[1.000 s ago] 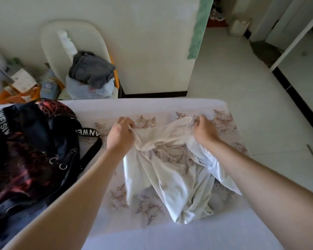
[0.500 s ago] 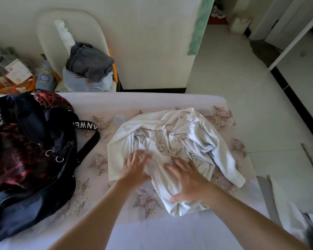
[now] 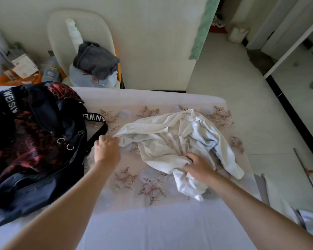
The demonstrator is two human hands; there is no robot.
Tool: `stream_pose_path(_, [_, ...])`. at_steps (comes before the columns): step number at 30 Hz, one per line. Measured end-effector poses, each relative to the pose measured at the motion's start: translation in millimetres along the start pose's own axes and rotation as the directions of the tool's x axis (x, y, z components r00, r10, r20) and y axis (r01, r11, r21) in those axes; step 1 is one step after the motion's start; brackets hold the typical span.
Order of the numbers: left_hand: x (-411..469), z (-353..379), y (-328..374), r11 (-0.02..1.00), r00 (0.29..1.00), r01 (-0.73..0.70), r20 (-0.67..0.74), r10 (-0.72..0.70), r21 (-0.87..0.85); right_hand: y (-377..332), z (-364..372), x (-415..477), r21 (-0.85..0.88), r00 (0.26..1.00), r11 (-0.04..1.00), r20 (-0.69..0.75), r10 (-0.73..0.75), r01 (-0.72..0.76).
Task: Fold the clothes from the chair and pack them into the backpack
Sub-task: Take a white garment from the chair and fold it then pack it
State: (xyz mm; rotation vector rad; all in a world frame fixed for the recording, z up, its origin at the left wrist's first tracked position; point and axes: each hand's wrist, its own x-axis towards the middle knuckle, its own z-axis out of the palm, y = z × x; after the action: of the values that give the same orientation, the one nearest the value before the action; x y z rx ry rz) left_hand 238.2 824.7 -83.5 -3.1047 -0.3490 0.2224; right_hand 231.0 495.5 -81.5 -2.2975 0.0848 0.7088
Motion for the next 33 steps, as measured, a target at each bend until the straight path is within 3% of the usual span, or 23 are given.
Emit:
stream_pose_path(3, [-32.8,-3.4,52.2,0.878,0.947,-0.281,0.035,0.319,-0.388,-9.8,7.5,-7.6,0.197,0.995,0.98,0.097,-0.001,-0.018])
stream_pose_path(5, [-56.4,4.6,89.3,0.749,0.812,-0.44,0.136,0.567,-0.495,-6.6,9.1,-15.2,0.105,0.991,0.994,0.119,-0.056,0.044])
stream_pose_path(7, [-73.9,18.8,115.3,0.724,0.728,-0.546,0.19,0.659,-0.422,5.5,3.7,-24.2,-0.097,0.993,0.99,0.051,-0.103,0.107])
stream_pose_path(9, [-76.4,30.7,125.9,0.761,0.774,-0.523,0.16,0.613,-0.385,27.5,-3.8,-32.9,-0.292,0.982,0.939,0.004,-0.186,0.179])
stream_pose_path(11, [-71.8,35.2,124.1,0.768,0.831,-0.405,0.151,0.536,-0.496,55.3,-4.0,-37.8,-0.467,0.941,0.822,0.073,-0.331,0.325])
stream_pose_path(13, [-65.2,36.0,113.2,0.721,0.851,-0.293,0.172,0.496,-0.628,78.9,3.7,-36.9,-0.608,0.916,0.706,0.095,-0.39,0.363])
stream_pose_path(15, [-58.8,30.0,97.4,0.693,0.87,-0.267,0.141,0.473,-0.67,78.4,8.9,-35.5,-0.625,0.927,0.71,0.059,-0.371,0.324])
stream_pose_path(16, [-55.4,24.0,86.8,0.731,0.891,-0.288,0.105,0.441,-0.618,73.4,10.2,-34.8,-0.626,0.924,0.713,0.032,-0.381,0.316])
stream_pose_path(18, [-47.8,6.3,62.7,0.864,0.941,-0.324,-0.037,0.336,-0.387,61.1,8.8,-35.6,-0.549,0.936,0.786,-0.02,-0.351,0.283])
stream_pose_path(20, [-41.2,-9.1,38.1,0.935,0.966,-0.26,-0.086,0.246,-0.243,53.5,1.7,-37.2,-0.474,0.941,0.851,-0.117,-0.317,0.227])
stream_pose_path(22, [-39.0,-14.1,21.2,0.975,0.98,-0.2,-0.035,0.198,-0.099,55.5,-6.7,-37.7,-0.597,0.897,0.778,-0.212,-0.389,0.196])
stream_pose_path(24, [-46.1,-10.5,11.8,0.986,0.986,-0.168,0.004,0.168,-0.02,59.4,-15.6,-40.7,-0.737,0.905,0.672,-0.236,-0.354,0.071])
stream_pose_path(26, [-60.2,-0.8,12.6,0.964,0.968,-0.243,-0.092,0.234,-0.107,57.4,-17.2,-46.2,-0.797,0.907,0.602,-0.283,-0.31,-0.043])
stream_pose_path(27, [-69.2,3.9,16.7,0.931,0.947,-0.312,-0.139,0.289,-0.189,56.4,-13.5,-49.7,-0.79,0.891,0.613,-0.297,-0.344,-0.026])
stream_pose_path(30, [-101.2,16.5,37.9,0.796,0.88,-0.469,-0.126,0.458,-0.382,51.1,11.5,-61.1,-0.667,0.851,0.68,-0.131,-0.508,0.304])
stream_pose_path(32, [-121.0,31.3,49.0,0.799,0.847,-0.509,-0.022,0.531,-0.32,47.4,34.6,-68.5,-0.612,0.909,0.696,0.098,-0.405,0.376])
stream_pose_path(33, [-126.4,39.4,51.2,0.818,0.854,-0.489,0.022,0.519,-0.304,48.5,45.1,-69.8,-0.647,0.925,0.674,0.146,-0.35,0.357])
